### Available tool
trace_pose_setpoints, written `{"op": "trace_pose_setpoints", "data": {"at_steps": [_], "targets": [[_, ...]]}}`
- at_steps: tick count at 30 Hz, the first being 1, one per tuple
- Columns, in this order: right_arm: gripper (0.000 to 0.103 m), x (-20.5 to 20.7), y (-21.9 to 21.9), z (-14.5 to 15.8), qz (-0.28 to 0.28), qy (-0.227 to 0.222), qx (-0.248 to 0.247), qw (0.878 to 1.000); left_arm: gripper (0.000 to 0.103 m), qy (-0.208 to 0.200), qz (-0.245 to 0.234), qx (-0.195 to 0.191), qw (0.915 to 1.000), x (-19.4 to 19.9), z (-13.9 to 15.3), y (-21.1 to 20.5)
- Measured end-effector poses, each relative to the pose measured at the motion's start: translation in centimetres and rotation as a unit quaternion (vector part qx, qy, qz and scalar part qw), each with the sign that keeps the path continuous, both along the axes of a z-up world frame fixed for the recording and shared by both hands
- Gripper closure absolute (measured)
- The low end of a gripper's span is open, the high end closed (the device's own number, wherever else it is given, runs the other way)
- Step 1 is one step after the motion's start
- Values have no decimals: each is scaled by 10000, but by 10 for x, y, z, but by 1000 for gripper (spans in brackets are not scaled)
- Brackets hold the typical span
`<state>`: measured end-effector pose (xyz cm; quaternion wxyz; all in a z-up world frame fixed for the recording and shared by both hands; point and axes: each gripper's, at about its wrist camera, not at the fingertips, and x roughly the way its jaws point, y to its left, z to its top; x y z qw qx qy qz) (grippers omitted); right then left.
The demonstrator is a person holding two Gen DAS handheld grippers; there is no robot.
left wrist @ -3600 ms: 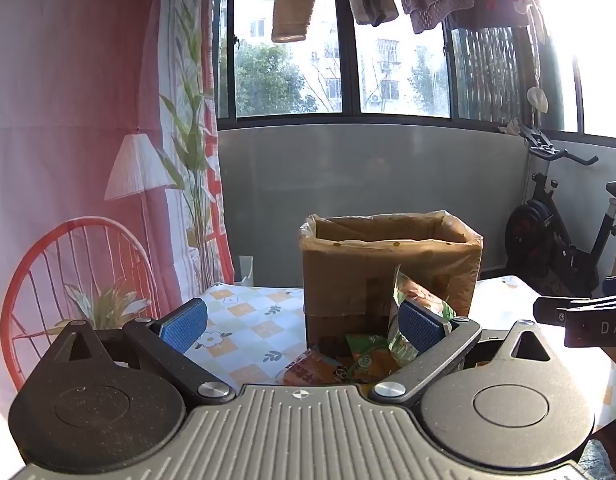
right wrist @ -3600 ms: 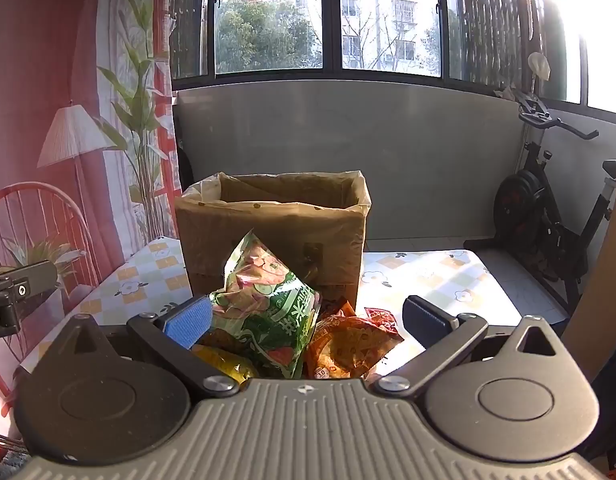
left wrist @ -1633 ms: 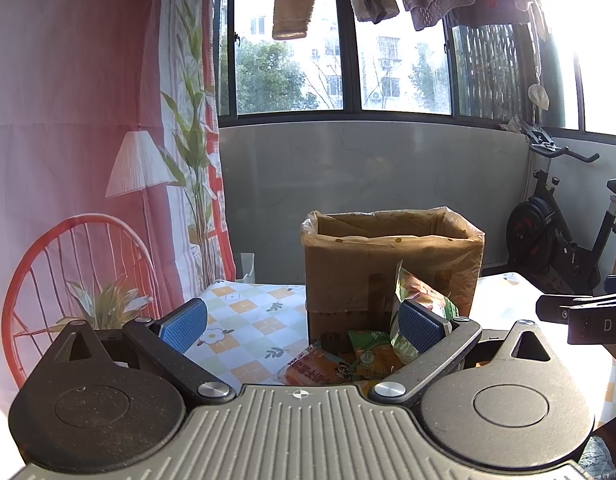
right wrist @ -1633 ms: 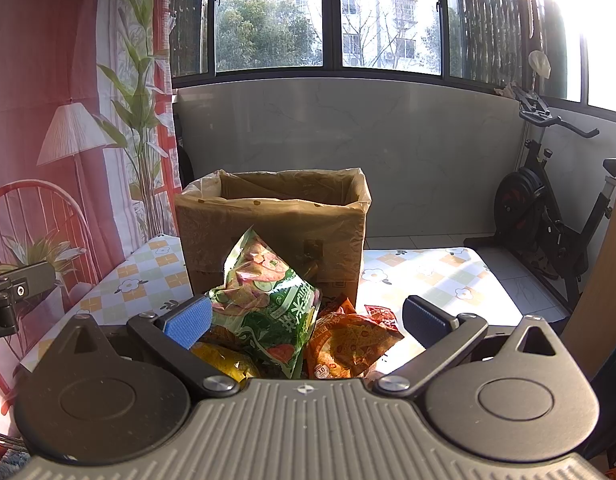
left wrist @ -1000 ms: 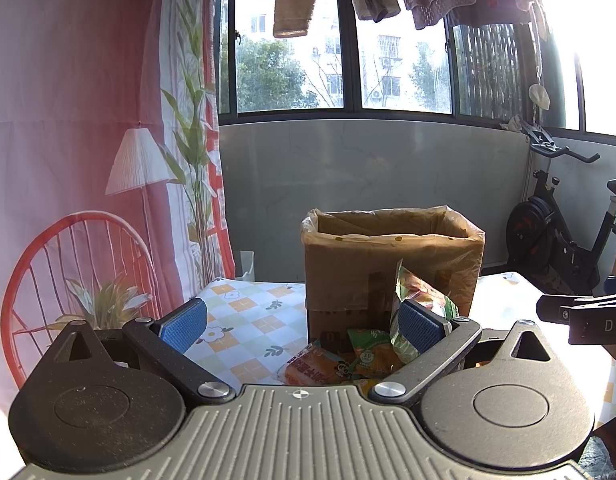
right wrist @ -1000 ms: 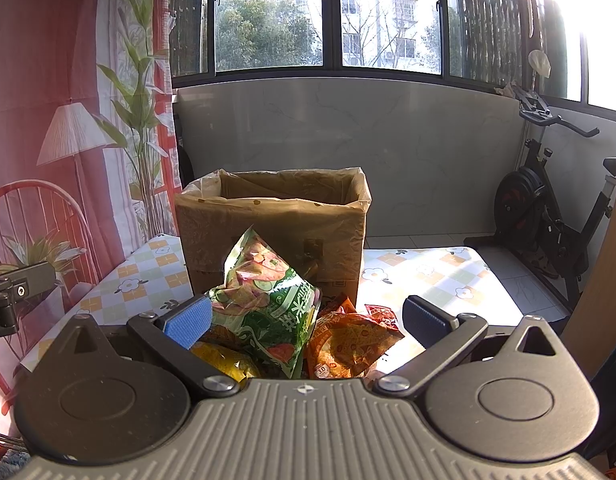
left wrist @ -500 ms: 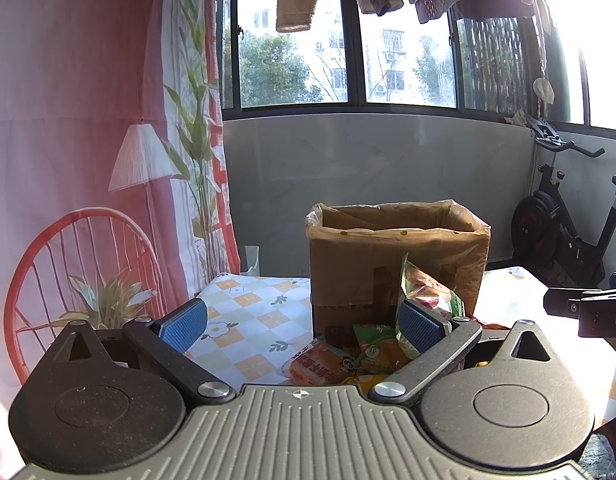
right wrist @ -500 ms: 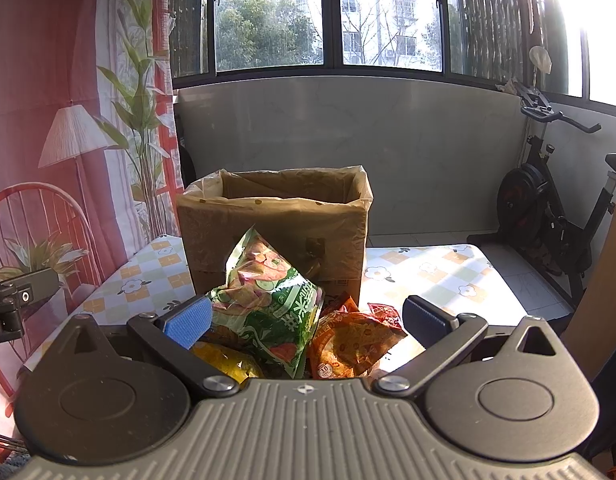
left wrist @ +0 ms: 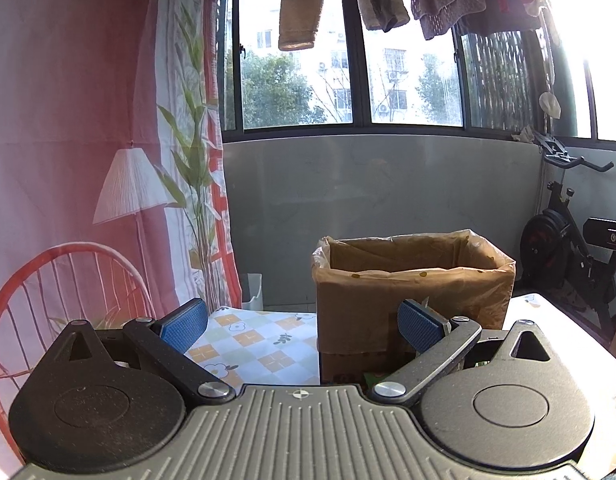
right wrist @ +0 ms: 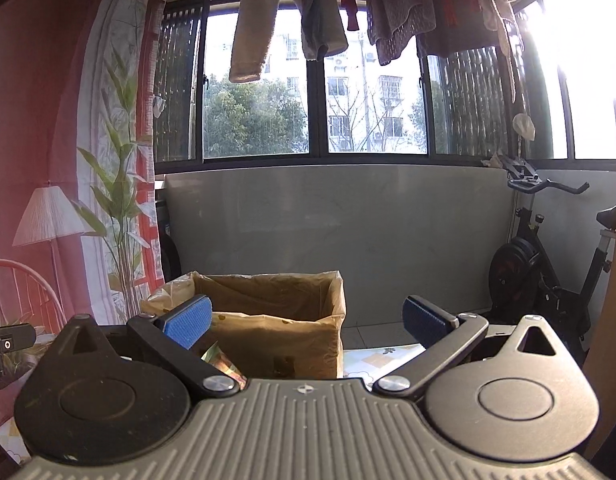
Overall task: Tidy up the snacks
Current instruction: 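Lower left gripper onto the yellow chip bag and close while right gripper closes on the orange chip bag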
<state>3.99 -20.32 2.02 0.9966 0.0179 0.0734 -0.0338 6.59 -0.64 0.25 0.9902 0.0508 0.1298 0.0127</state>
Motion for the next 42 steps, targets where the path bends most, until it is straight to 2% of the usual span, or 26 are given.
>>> {"op": "trace_pose_setpoints", "data": {"at_steps": [4,6,9,12,16,24,28,38,42], "targets": [[0,29,-3,-12,238,266,171,9992,1,152,94,-193,9997,21,-22,-10],[0,40,-4,-25,216,418,149,9988,2,526,29,-411,9978,33,-43,-13],[0,49,1,-52,70,722,-84,9973,8,1126,-222,-830,9899,47,-76,-12],[0,57,0,-80,87,1111,-88,9937,11,1612,-293,-827,9830,56,-103,-15],[0,65,-11,-103,-10,1397,55,9902,11,1913,-425,-867,9768,68,-122,-17],[1,70,-24,-131,-53,1607,-126,9869,10,2404,-637,-794,9653,85,-154,-34],[1,72,-31,-144,81,1722,-89,9850,10,2600,-764,-910,9583,91,-165,-38],[4,87,-41,-161,306,1939,3,9805,10,2711,-820,-1044,9533,102,-177,-39],[4,105,-46,-162,514,1952,-182,9792,9,2696,-844,-1068,9533,104,-178,-41]]}}
